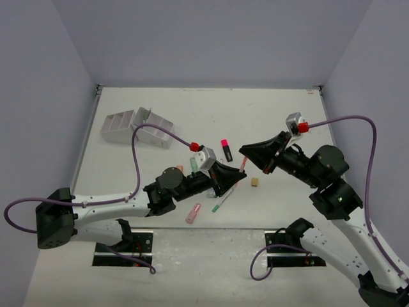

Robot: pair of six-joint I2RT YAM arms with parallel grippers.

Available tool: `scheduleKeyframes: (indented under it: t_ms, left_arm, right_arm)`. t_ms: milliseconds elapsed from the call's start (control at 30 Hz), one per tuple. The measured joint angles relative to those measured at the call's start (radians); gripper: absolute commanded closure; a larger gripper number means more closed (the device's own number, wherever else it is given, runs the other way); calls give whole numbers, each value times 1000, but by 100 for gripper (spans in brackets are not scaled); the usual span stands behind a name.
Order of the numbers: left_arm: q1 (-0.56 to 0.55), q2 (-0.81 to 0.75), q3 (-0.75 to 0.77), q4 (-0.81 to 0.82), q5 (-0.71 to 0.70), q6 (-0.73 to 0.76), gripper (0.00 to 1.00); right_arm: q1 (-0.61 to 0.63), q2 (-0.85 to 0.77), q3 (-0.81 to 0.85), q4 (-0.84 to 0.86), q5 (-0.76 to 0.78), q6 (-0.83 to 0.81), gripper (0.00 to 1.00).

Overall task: Sort the stationery into containers
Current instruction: Close the pen cap on the pen.

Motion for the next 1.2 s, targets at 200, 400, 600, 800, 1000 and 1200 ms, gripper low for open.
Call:
scheduleKeyframes:
  t_ms: [200,400,600,800,1000,1200]
  left_arm:
    - [0,0,21,-69,-24,36,100]
    - [10,-2,105,-248,-48,114,100]
    - [24,7,229,-495,-58,166,100]
    - [25,12,257,-545,-70,189,100]
    - [26,40,275,-515,-87,192,100]
    - [38,73,288,-507,-113,190,100]
  right_arm:
    - [-2,-17,-53,46,13,4,100]
    - [-8,-46,-165,191,27,9,100]
    - [-12,-51,-288,412,27,39,100]
    - [-15,-51,-303,455,27,52,100]
    - [-7,4,-222,394,20,54,100]
    - [0,60,-210,411,23,53,97]
